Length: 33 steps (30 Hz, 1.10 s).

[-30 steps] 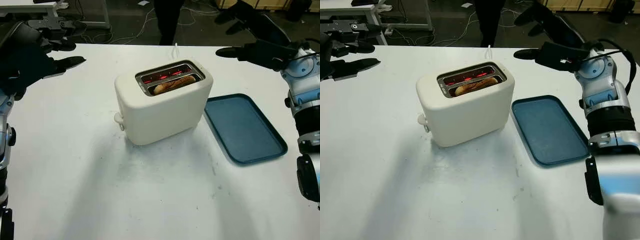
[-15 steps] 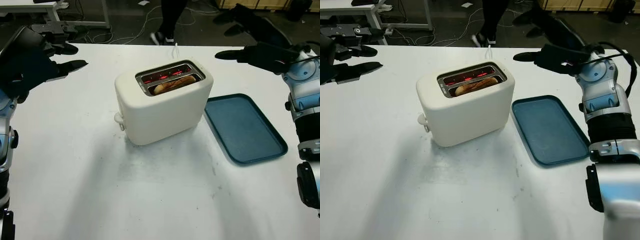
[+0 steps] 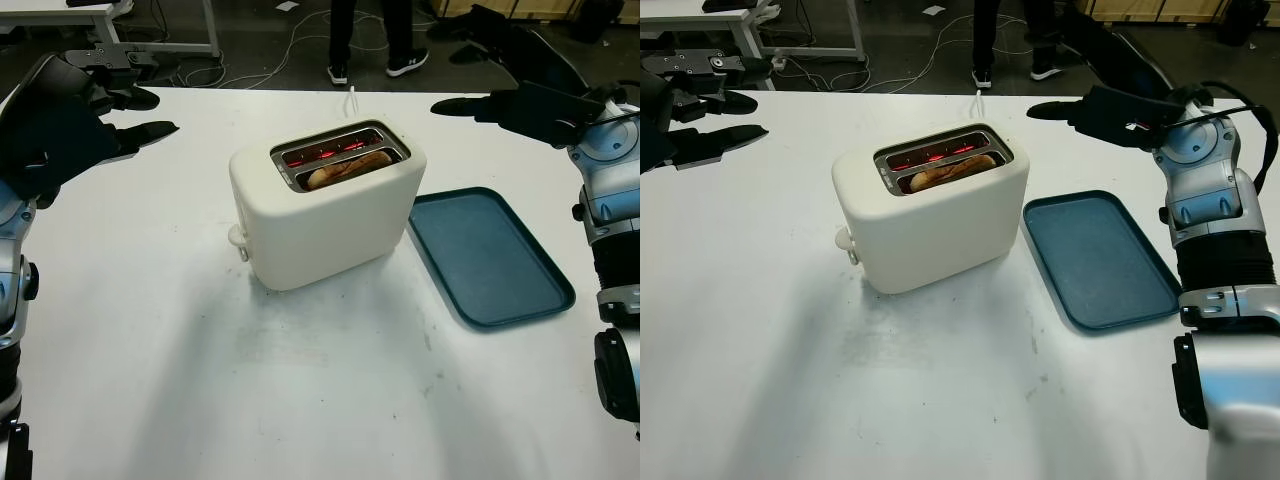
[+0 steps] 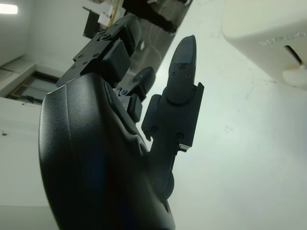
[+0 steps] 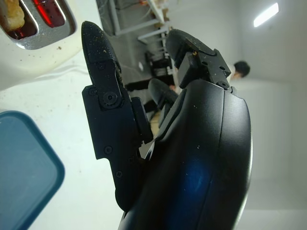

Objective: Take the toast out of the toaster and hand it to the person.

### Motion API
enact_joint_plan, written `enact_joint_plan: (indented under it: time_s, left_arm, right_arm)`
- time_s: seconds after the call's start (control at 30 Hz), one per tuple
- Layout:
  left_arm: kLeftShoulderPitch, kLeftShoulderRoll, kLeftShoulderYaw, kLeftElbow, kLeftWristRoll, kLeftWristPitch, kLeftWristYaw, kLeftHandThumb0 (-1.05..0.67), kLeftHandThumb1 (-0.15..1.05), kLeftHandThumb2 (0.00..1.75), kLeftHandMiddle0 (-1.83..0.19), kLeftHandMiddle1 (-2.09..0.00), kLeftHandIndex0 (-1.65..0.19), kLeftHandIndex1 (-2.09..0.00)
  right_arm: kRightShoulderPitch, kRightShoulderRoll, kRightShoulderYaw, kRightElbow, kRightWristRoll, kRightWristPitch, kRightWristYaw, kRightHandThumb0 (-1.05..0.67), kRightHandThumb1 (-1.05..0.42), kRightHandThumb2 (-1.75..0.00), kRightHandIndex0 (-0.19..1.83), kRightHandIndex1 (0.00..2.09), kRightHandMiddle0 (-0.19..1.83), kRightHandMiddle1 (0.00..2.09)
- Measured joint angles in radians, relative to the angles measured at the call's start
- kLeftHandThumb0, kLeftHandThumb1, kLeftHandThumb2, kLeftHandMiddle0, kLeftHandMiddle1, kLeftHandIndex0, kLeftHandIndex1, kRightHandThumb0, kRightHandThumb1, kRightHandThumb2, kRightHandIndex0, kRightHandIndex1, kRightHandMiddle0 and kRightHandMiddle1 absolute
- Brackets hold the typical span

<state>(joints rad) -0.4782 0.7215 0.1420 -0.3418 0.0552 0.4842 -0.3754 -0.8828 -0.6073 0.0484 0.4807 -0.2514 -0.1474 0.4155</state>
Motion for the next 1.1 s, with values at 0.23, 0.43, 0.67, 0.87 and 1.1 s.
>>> enact_joint_plan:
  time_s: [0.23, 0.43, 0.67, 0.87, 1.1]
  left_arm:
    - [0.000, -0.005, 0.014, 0.003, 0.000, -0.016, 0.003, -0.37, 0.92, 0.12, -0.39, -0.64, -0.62, -0.06]
    - [0.002, -0.012, 0.019, 0.012, 0.000, -0.034, 0.003, -0.38, 0.92, 0.13, -0.39, -0.65, -0.62, -0.06]
    - [0.004, -0.021, 0.020, 0.013, 0.000, -0.035, 0.003, -0.37, 0.92, 0.12, -0.39, -0.65, -0.63, -0.06]
    - [0.004, -0.025, 0.021, 0.012, -0.001, -0.029, 0.003, -0.37, 0.92, 0.13, -0.36, -0.65, -0.60, -0.05]
    - [0.009, -0.025, 0.030, 0.007, 0.000, -0.020, 0.003, -0.35, 0.92, 0.15, -0.35, -0.66, -0.60, -0.04]
  right_arm:
    - [0.023, 0.000, 0.000, -0.017, 0.000, 0.007, 0.000, -0.49, -0.92, -0.01, 0.12, 0.71, 0.27, 0.40]
    - [0.029, 0.000, -0.002, -0.044, 0.002, 0.016, 0.002, -0.45, -0.92, -0.01, 0.13, 0.69, 0.28, 0.37]
    - [0.040, 0.000, -0.003, -0.088, 0.002, 0.065, 0.009, -0.41, -0.92, -0.01, 0.12, 0.66, 0.29, 0.33]
    - [0.055, 0.000, -0.003, -0.112, 0.002, 0.081, 0.010, -0.37, -0.92, -0.01, 0.13, 0.63, 0.31, 0.30]
    - [0.066, 0.000, -0.005, -0.139, 0.006, 0.107, 0.018, -0.36, -0.92, -0.03, 0.14, 0.59, 0.32, 0.26]
